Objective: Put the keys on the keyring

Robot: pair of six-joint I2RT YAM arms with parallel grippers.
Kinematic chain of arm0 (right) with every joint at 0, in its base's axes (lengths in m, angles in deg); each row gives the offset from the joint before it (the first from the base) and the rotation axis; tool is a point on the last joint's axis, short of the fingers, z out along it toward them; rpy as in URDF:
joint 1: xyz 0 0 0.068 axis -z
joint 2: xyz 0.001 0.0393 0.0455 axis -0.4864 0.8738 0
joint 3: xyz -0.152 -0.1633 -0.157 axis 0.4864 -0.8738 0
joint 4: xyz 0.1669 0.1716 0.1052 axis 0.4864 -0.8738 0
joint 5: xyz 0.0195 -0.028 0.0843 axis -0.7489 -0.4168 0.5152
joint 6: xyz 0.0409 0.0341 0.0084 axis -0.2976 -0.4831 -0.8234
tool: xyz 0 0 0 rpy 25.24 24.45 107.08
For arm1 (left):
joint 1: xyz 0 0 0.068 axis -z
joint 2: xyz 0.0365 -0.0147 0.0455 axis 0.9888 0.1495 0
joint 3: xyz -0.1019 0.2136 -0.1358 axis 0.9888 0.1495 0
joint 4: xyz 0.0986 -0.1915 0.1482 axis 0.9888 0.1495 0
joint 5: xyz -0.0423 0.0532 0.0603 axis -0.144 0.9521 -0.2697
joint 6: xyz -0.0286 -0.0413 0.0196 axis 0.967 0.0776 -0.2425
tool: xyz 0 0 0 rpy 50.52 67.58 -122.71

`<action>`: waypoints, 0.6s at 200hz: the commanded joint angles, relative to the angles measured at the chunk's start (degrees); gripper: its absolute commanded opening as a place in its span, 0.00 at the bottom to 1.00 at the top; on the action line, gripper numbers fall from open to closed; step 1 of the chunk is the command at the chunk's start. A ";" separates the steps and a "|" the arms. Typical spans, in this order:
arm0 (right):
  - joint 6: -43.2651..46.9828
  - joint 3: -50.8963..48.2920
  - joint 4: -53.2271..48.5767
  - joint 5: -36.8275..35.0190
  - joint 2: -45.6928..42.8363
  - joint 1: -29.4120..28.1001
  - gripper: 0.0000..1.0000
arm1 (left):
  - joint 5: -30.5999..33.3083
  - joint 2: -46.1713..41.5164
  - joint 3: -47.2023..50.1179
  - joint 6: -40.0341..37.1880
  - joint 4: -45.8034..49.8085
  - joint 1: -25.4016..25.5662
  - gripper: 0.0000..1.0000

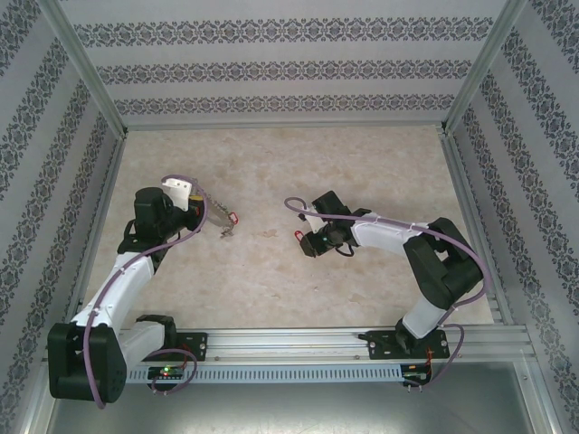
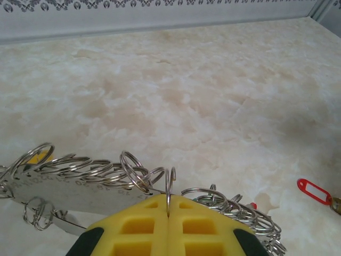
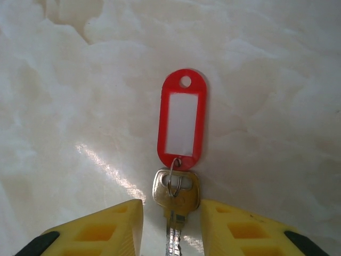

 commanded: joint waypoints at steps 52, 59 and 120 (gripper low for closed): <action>0.76 1.46 3.30 -2.13 1.96 0.12 0.19 | -3.15 0.48 -2.87 -2.06 0.07 0.94 0.00; 0.87 1.37 3.29 -2.15 2.20 0.12 0.19 | -3.13 0.33 -2.84 -2.14 0.11 1.02 0.00; 0.81 0.17 4.00 -2.13 2.17 -0.15 0.22 | -3.22 0.11 -2.87 -2.42 0.18 1.20 0.00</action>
